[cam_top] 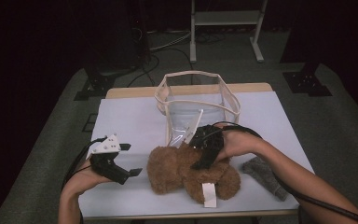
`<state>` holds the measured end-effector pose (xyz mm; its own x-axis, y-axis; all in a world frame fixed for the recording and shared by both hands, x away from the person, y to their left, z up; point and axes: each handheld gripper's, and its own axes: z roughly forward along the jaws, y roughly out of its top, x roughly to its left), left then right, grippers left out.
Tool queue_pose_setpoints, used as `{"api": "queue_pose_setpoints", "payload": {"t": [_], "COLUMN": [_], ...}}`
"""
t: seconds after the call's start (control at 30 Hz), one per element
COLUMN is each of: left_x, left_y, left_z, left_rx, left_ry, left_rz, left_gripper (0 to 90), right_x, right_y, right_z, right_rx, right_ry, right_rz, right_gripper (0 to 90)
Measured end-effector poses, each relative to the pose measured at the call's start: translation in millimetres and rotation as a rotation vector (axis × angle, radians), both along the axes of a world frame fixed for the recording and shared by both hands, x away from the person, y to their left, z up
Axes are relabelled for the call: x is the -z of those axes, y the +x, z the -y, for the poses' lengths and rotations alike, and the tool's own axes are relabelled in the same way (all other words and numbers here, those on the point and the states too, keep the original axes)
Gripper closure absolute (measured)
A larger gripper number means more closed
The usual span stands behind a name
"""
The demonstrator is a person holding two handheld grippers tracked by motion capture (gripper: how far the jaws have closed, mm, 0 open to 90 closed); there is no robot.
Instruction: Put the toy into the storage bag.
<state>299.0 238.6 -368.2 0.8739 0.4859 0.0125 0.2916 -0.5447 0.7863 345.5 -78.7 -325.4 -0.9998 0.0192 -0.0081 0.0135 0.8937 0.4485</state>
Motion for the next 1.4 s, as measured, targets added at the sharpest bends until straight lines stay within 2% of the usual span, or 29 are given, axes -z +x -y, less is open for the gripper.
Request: {"api": "queue_pose_setpoints", "payload": {"t": [0.23,0.73,0.87,1.07,1.23,1.4], "left_x": [0.8,3.6,3.4,3.9,3.9,4.0], "left_y": [0.3,1.6,1.3,1.8,1.8,1.7], "left_z": [-0.5,-1.3,-1.7,-2.2,-3.4,-3.1], "left_rx": [0.000,-0.007,-0.010,-0.016,-0.023,-0.022], "left_ry": [-0.005,0.004,-0.001,0.010,0.005,0.006], "left_rz": [-0.003,-0.010,-0.010,-0.012,-0.011,-0.014], "left_gripper": [2.8,2.8,2.8,2.8,2.8,2.8], "right_x": [10.1,29.5,34.3,36.6,38.7,41.1], "right_y": [-1.3,-3.5,-7.1,-10.6,-14.2,-16.8], "right_z": [1.2,20.1,24.4,27.4,27.6,24.6], "right_rx": [0.015,0.063,0.081,0.093,0.108,0.093], "right_ry": [-0.018,0.061,0.080,0.106,0.105,0.098], "right_rz": [0.015,0.004,0.029,0.040,0.040,0.058], "right_gripper": [17.3,17.6,22.0,28.7,32.6,37.7]}}
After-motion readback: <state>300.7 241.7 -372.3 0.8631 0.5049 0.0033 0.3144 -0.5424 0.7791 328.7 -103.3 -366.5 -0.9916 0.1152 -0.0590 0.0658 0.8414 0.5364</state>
